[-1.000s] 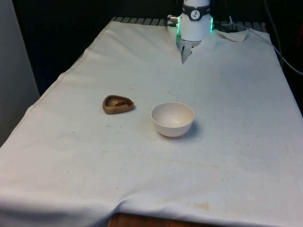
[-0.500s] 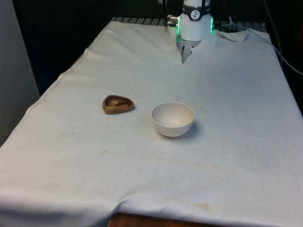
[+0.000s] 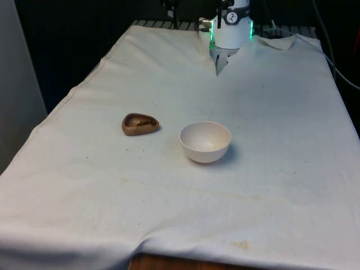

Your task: Pour the coffee beans from the cup into the bowl.

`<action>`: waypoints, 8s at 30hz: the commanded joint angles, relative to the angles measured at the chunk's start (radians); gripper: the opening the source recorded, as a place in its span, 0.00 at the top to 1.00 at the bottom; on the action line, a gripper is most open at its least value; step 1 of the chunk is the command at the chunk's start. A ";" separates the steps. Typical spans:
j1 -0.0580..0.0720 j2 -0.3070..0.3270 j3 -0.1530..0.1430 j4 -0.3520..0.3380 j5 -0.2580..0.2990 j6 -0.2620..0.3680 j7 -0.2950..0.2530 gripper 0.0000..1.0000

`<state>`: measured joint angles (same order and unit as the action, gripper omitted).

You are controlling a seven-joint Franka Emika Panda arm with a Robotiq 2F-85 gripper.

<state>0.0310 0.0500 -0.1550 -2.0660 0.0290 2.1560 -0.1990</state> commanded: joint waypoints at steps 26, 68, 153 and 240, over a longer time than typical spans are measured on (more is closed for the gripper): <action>-0.033 0.137 -0.126 -0.042 0.057 0.183 -0.205 0.00; -0.053 0.389 -0.197 0.039 0.212 0.367 -0.361 0.00; -0.111 0.689 -0.286 0.306 0.613 0.198 -0.739 0.00; -0.088 0.744 -0.329 0.387 0.609 0.105 -0.730 0.99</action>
<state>-0.0630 0.7980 -0.4800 -1.6740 0.6410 2.2570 -0.9360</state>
